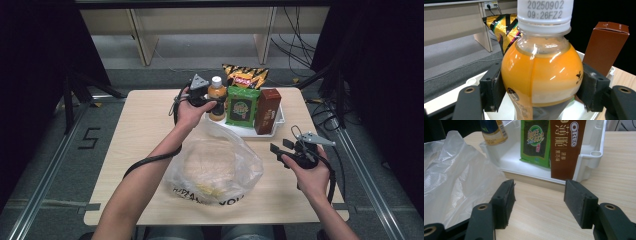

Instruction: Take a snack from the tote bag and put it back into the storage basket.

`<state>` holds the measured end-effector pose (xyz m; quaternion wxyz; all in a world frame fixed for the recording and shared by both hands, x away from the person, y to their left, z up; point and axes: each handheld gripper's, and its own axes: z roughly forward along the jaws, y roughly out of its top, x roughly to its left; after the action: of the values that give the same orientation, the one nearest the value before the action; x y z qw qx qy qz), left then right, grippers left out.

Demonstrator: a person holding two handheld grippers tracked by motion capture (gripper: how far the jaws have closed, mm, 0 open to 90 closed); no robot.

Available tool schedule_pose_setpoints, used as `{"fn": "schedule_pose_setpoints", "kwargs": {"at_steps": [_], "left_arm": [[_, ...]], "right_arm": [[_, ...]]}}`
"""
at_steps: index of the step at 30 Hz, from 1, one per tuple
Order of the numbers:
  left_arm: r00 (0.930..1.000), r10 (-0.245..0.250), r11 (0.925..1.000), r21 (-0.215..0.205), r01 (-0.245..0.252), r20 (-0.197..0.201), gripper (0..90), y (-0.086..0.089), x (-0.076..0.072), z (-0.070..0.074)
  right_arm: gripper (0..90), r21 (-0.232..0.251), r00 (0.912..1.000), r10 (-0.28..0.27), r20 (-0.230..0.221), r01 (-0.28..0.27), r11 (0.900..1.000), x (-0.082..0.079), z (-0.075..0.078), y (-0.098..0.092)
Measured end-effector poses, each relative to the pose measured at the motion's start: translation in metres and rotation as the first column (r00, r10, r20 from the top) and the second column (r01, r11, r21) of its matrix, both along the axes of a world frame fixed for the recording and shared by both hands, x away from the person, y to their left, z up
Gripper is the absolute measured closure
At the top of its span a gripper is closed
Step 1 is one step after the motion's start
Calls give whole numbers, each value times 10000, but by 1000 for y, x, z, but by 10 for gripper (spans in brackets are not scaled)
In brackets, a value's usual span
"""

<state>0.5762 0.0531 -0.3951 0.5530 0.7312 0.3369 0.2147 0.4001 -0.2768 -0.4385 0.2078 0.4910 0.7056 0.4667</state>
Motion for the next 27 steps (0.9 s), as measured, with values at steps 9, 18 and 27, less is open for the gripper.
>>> {"fn": "schedule_pose_setpoints", "kwargs": {"at_steps": [9,18,27], "left_arm": [[10000,-57,9999,94,58,-31,304,-6,4,-5],[9999,-18,9998,206,21,-135,304,-8,7,-11],[9997,51,9994,354,-43,-234,303,-8,10,-17]], "right_arm": [[424,199,9997,-146,-188,149,9997,-2,0,3],[424,251,9996,-125,-265,131,9996,-2,0,3],[424,-56,10000,49,3,-49,10000,0,-1,0]]}}
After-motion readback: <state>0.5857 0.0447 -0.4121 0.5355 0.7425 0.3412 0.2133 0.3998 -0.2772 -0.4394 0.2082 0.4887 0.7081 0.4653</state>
